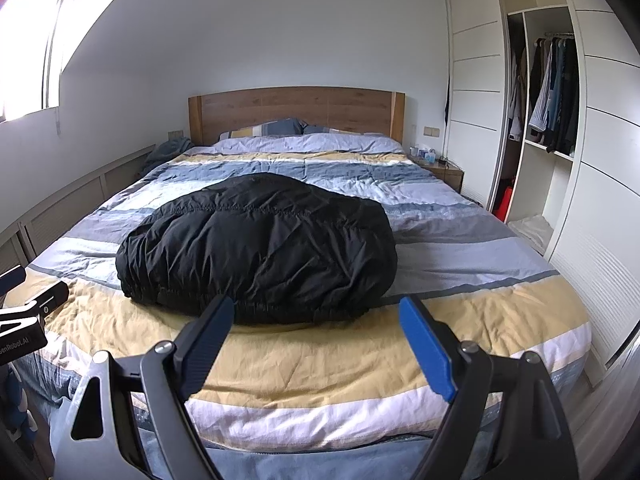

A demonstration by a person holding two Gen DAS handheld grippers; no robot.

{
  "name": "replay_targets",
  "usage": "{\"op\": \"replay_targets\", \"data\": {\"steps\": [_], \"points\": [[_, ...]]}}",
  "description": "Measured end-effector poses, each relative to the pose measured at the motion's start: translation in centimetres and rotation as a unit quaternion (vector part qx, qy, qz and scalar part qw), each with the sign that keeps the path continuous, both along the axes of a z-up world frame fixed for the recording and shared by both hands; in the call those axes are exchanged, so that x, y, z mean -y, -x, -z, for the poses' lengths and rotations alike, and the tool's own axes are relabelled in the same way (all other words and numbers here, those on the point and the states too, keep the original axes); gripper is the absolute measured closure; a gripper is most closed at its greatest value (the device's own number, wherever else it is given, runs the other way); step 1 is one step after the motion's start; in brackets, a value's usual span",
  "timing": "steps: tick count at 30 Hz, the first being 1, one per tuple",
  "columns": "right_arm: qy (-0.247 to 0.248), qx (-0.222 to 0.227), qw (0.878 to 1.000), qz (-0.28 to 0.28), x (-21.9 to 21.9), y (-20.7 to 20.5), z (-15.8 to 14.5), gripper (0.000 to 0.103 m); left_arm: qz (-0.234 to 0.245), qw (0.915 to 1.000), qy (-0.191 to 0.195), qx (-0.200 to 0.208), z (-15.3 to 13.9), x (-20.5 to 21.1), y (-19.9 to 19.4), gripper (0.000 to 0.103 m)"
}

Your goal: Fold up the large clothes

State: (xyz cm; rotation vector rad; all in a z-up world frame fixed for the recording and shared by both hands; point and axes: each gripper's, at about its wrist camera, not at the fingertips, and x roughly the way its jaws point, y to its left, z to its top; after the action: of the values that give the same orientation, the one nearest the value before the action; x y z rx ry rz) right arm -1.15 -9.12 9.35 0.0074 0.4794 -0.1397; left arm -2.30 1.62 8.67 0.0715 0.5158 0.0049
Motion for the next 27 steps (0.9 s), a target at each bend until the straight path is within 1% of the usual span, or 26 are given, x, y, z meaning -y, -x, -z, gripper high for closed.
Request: {"op": "replay_targets", "data": {"steps": [27], "points": [[-0.009,-0.044,0.999,0.001,0.5,-2.6,2.9,0.018,0.007,0.9993,0.001,-0.036,2.8,0.0,-2.2,0.0]]}}
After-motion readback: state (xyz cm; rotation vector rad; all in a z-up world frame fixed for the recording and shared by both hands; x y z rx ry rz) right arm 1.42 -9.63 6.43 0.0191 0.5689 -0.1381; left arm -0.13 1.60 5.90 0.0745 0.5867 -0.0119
